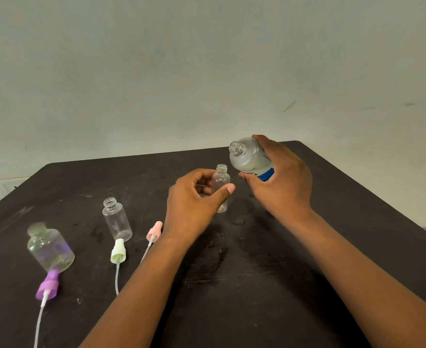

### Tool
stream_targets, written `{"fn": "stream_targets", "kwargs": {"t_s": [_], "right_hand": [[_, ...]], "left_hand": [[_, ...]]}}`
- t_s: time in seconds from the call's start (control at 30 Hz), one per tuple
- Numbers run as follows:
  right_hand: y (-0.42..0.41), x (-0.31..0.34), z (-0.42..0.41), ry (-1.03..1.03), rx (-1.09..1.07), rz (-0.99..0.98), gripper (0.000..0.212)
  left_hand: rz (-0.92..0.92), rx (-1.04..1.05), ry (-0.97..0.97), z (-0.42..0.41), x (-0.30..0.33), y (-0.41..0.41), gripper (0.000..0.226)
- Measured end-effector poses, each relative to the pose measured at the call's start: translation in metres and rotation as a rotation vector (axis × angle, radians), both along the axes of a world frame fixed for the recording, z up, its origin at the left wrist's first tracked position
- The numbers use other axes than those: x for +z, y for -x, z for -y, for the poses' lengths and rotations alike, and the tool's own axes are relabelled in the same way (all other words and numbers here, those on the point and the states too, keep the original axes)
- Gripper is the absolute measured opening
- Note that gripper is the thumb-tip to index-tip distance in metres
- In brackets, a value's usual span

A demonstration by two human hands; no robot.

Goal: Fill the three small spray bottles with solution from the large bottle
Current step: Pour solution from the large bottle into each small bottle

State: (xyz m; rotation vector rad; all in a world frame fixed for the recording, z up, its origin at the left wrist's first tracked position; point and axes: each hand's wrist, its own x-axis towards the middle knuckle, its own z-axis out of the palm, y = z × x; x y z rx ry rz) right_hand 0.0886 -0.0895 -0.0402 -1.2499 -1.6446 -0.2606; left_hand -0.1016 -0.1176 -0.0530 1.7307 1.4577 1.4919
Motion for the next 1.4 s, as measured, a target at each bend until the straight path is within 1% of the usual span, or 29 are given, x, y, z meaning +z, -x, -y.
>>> {"fn": "stream_targets", "kwargs": {"t_s": [0.17,0.9,1.1,1.4], "right_hand": [[0.0012,-0.001,0.0007,0.006,-0.002,0.022,0.08],[0.0017,-0.0067,-0.0047,-0.047,-0.003,0.065,0.079],[0.0007,-0.007,-0.0048,-0.047,0.008,0.073,0.078],[0.0008,-0.0084,-0.0078,-0.045,0.009,0.089,0.078]], "left_hand": [[-0.04,-0.005,0.003,0.0003,-0.0018,-0.0006,0.04],[-0.074,0.015,0.018,-0.0029,-0.008,0.0005,0.03],[-0.092,0.01,0.023,-0.0032,-0.0089,0.0003,0.035],[-0.109,-0.002,0.038,-0.0033,-0.0088,0.0006,0.035]]}}
